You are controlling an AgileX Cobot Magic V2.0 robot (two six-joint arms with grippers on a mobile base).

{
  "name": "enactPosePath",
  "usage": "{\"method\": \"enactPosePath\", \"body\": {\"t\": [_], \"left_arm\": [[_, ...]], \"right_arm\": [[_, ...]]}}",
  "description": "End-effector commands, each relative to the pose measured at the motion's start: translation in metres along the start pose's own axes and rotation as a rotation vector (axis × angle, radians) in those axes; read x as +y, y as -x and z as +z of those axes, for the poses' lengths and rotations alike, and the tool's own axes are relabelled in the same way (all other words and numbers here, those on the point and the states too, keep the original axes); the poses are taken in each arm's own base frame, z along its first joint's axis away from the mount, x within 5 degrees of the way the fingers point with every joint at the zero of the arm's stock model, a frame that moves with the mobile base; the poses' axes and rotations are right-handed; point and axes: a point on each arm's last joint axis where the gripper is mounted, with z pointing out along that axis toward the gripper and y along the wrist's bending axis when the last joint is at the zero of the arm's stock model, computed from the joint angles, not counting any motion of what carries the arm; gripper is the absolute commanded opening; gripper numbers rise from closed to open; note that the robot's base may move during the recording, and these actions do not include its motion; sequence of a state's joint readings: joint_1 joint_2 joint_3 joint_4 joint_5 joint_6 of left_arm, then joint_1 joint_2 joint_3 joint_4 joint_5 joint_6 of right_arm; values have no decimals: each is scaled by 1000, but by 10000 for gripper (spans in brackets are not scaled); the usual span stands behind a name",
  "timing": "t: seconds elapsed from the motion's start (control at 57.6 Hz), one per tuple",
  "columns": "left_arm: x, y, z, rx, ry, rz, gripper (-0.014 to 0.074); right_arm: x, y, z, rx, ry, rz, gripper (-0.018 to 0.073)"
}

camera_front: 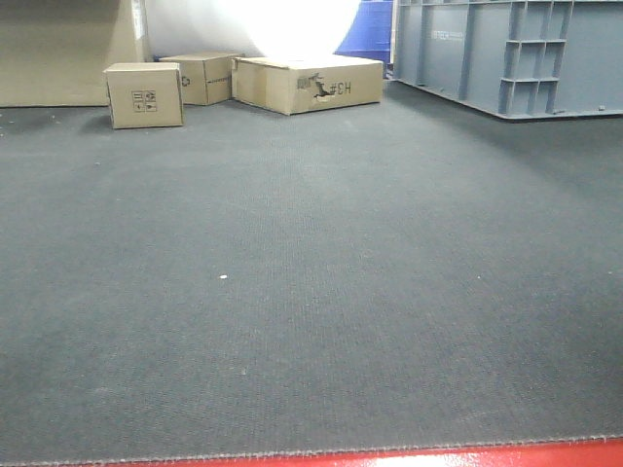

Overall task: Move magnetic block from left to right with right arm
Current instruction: 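Lower the held red cube onto the second table with the right gripper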

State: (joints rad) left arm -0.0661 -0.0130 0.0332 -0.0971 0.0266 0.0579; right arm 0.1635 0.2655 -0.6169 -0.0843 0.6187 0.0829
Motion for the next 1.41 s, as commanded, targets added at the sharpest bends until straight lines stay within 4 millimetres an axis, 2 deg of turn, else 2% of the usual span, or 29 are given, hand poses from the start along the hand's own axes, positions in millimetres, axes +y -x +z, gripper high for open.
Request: {"method": "enactPosePath", "body": {"t": [0.0, 0.156, 0.26, 0.382, 0.451, 0.607, 0.815, 0.902, 1.075, 1.232, 1.388], "left_arm": [[1, 5, -1, -84, 6, -10, -126], [1, 5, -1, -84, 6, -10, -126], [1, 5, -1, -84, 6, -10, -126], [1, 5, -1, -84, 6, -10, -126], [1, 5, -1, -84, 6, -10, -126], [1, 5, -1, -84, 6, -10, -126], [1, 5, -1, -84, 6, -10, -126], [1, 5, -1, -84, 6, -10, -126], [1, 5, -1, -84, 6, -10, -126], [1, 5, -1, -84, 6, -10, -126], [1, 5, -1, -84, 6, -10, -126]], "right_arm": [[1, 15, -2, -101, 9, -6, 195], [2, 20, 4, -76, 25, -21, 195], [7, 32, 18, -23, 86, -87, 195], [21, 50, 46, 65, 175, -124, 195], [32, 58, 69, 137, 221, -145, 195], [52, 66, 115, 253, 258, -174, 195], [73, 49, 183, 452, 257, -199, 195], [82, 33, 214, 537, 255, -214, 195], [95, 0, 261, 666, 253, -235, 195], [102, -25, 289, 745, 251, -248, 195], [106, -45, 304, 791, 250, -255, 195]]}}
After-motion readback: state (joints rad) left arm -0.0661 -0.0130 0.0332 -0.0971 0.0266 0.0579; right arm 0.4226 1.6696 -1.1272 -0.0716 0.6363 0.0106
